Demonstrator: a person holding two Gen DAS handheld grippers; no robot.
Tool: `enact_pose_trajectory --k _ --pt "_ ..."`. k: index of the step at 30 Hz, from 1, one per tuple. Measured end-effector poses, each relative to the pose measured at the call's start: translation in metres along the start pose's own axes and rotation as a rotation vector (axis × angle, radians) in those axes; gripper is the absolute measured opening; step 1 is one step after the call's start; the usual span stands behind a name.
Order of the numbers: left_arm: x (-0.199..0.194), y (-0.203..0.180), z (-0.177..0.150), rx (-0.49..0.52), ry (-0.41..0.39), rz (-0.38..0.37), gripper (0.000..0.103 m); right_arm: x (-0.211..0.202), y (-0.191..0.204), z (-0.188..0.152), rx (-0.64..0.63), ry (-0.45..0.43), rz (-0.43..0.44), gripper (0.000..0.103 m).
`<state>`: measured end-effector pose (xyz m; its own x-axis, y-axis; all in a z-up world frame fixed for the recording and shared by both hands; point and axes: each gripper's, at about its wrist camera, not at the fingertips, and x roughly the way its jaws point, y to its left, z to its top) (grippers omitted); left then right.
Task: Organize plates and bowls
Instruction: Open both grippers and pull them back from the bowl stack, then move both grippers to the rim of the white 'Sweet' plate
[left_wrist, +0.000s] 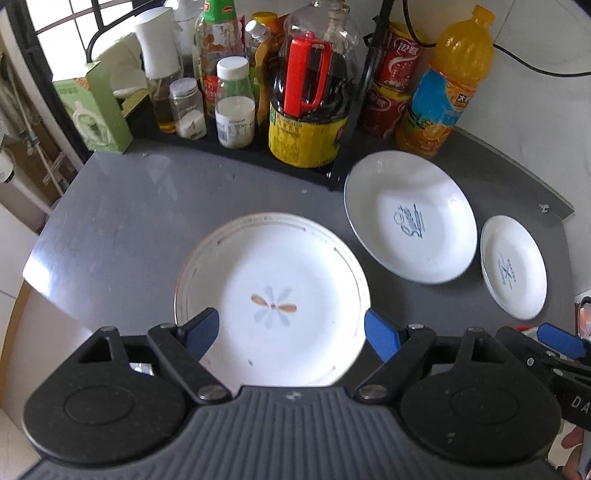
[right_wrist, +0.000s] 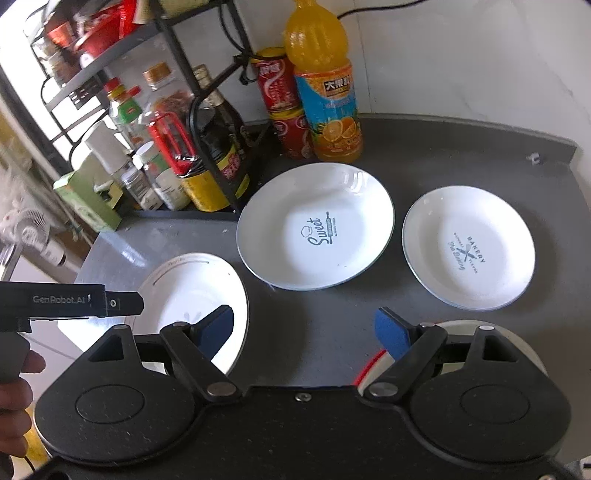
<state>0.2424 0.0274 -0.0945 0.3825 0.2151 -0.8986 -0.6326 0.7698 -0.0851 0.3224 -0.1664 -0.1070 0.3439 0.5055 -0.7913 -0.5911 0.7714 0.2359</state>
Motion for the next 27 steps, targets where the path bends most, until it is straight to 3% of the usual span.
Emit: enact_pose_trajectory --k 8,17,27 --pt "0.023 0.007 0.036 0.074 -0.014 -0.057 0.084 0.025 -0.002 0.015 0.108 -0.012 -0.049 0.082" --pt "0.056 -0.007 0.072 0.210 -0.037 -0.141 0.083 0.057 -0.016 0.022 0.263 -0.019 -0.088 0.074" --pt "0.102 -0.013 0.098 0.275 -0.045 -0.196 0.081 0.095 -0.034 0.022 0.430 0.017 -0.146 0.061"
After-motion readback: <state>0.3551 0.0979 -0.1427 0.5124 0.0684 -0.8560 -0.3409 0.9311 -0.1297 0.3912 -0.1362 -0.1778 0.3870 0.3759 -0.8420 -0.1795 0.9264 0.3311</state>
